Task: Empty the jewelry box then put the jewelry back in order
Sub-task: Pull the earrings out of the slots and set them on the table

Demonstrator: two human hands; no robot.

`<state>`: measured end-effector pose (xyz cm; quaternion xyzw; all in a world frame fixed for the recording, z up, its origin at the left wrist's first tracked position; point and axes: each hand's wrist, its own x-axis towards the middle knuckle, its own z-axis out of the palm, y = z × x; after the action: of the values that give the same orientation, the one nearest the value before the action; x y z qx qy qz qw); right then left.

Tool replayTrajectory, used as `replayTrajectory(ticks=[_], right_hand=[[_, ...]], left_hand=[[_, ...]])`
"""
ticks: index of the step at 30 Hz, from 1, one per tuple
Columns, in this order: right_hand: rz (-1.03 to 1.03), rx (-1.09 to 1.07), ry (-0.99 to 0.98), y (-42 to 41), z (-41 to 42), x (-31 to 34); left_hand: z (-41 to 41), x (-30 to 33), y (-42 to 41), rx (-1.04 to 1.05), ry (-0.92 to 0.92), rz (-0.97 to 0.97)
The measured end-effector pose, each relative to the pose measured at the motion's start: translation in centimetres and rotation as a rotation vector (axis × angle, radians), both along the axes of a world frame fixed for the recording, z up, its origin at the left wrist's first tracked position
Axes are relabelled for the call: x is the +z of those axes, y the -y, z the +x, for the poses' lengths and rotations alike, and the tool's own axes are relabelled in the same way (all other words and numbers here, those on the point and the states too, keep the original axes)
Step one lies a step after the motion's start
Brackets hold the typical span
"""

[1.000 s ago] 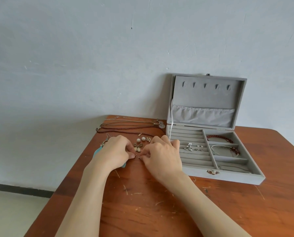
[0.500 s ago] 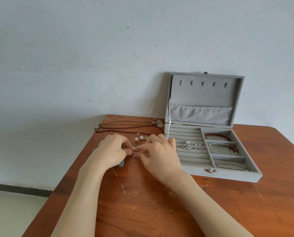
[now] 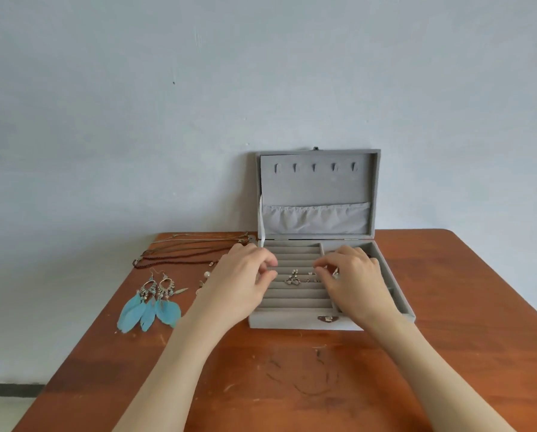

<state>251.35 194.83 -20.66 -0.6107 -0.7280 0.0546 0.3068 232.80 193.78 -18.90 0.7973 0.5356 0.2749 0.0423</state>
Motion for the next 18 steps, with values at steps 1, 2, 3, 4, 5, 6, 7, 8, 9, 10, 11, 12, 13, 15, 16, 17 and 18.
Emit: replayTrajectory(ticks=[1, 2, 3, 4, 5, 6, 7, 8, 9, 10, 11, 12, 13, 15, 16, 17, 18], right_hand=[[-0.008, -0.005, 0.012, -0.2, 0.3, 0.0], [-0.012, -0.001, 0.032, -0.4, 0.4, 0.0], [-0.013, 0.010, 0.057, -0.6, 0.3, 0.0], [-0.012, 0.026, 0.082, -0.6, 0.2, -0.1], [-0.011, 0.047, 0.105, -0.7, -0.1, -0.2], [-0.011, 0.069, 0.128, -0.7, -0.4, -0.3], [-0.013, 0.088, 0.153, -0.8, -0.7, -0.3], [-0.015, 0.105, 0.180, -0.8, -1.0, -0.4], [-0.018, 0.121, 0.202, -0.8, -1.2, -0.4], [-0.021, 0.137, 0.216, -0.9, -1.4, -0.5], [-0.027, 0.150, 0.222, -0.9, -1.5, -0.5], [-0.033, 0.156, 0.216, -0.9, -1.5, -0.5], [-0.040, 0.155, 0.201, -0.9, -1.5, -0.5], [-0.044, 0.147, 0.173, -0.9, -1.5, -0.5], [-0.044, 0.142, 0.168, -0.9, -1.4, -0.5], [-0.045, 0.135, 0.162, -0.9, -1.5, -0.5], [-0.048, 0.129, 0.152, -1.0, -1.5, -0.5]], left_hand=[[0.7, 0.0, -0.5, -0.004, -0.025, 0.012], [1.4, 0.0, -1.0, -0.009, -0.040, 0.019], [1.9, 0.0, -1.4, -0.012, -0.053, 0.020], [2.4, 0.0, -1.8, -0.012, -0.066, 0.016], [2.7, -0.1, -2.1, -0.006, -0.078, 0.009], [2.8, -0.2, -2.3, 0.003, -0.087, 0.006], [2.9, -0.4, -2.4, 0.016, -0.093, 0.005], [2.9, -0.5, -2.4, 0.033, -0.095, 0.004], [2.8, -0.6, -2.4, 0.048, -0.097, 0.003], [2.8, -0.8, -2.4, 0.058, -0.100, -0.001], [2.8, -0.9, -2.4, 0.061, -0.099, -0.008], [2.9, -1.0, -2.3, 0.062, -0.091, -0.019], [3.0, -1.1, -2.3, 0.063, -0.077, -0.030], [3.1, -1.3, -2.3, 0.066, -0.052, -0.040], [3.1, -1.3, -2.3, 0.068, -0.047, -0.039], [3.1, -1.4, -2.3, 0.072, -0.043, -0.038], [3.1, -1.4, -2.3, 0.076, -0.038, -0.038]])
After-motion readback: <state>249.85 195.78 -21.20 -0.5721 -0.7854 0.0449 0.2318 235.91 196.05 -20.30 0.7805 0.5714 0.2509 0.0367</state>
